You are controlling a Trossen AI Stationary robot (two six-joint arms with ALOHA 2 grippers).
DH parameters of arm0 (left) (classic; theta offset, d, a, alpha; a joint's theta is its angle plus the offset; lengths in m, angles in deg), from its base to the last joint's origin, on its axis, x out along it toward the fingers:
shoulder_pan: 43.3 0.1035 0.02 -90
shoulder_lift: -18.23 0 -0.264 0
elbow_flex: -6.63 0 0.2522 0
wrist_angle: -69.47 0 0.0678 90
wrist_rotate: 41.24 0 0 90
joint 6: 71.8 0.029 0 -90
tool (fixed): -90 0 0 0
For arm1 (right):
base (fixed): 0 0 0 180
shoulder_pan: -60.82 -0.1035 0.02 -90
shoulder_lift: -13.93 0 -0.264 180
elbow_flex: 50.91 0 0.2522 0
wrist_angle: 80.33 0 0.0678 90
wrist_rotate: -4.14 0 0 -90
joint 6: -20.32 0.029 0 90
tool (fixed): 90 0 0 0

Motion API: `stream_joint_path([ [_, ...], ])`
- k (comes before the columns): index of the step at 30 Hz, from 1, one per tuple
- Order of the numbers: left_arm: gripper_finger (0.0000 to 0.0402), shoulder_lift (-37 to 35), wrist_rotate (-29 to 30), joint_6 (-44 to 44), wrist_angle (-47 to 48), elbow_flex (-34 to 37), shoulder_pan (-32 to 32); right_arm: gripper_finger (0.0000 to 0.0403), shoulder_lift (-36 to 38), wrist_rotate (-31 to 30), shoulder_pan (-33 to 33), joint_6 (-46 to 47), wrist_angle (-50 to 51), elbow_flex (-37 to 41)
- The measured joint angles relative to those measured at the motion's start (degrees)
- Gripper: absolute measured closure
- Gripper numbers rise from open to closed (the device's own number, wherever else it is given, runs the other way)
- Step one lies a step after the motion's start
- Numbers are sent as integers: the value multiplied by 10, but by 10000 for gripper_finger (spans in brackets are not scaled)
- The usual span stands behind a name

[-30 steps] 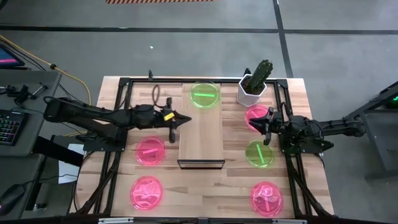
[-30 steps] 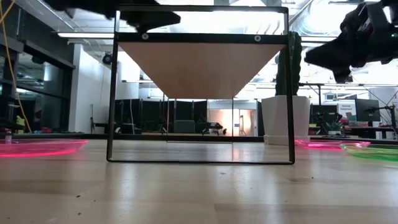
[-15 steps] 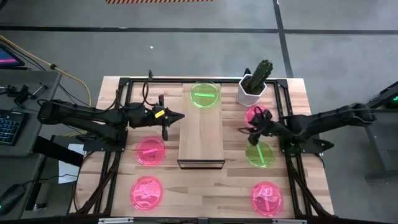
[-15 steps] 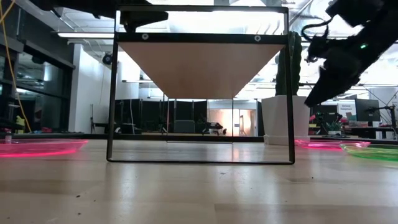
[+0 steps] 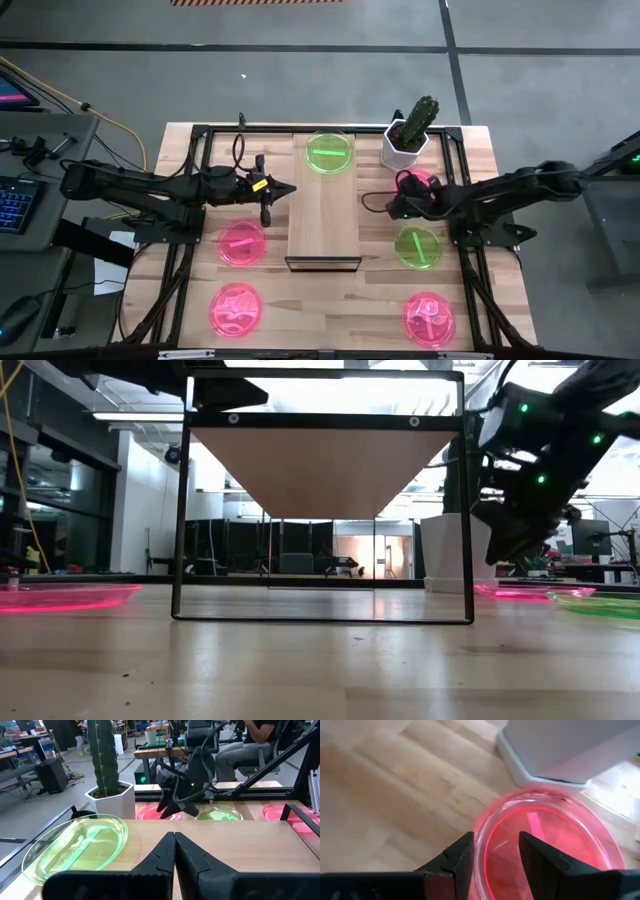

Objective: Place and stack plates onto a shelf
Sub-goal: Put the pink plate on the shelf

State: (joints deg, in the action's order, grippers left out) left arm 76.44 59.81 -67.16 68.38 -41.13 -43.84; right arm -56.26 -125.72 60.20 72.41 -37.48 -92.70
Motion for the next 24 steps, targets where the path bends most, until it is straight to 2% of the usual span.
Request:
stream_joint_path([
  [3,401,0,0,-1,1,0,0,256,-30,-20,-2,42,-7,0],
  [8,401,0,0,-5,1,0,0,256,-72,-21,-3,81,-23,0],
  [15,401,0,0,-5,0,0,0,256,-135,-26,-3,81,-87,0],
  [24,401,0,0,-5,0,0,0,256,-167,-39,-3,97,-93,0],
])
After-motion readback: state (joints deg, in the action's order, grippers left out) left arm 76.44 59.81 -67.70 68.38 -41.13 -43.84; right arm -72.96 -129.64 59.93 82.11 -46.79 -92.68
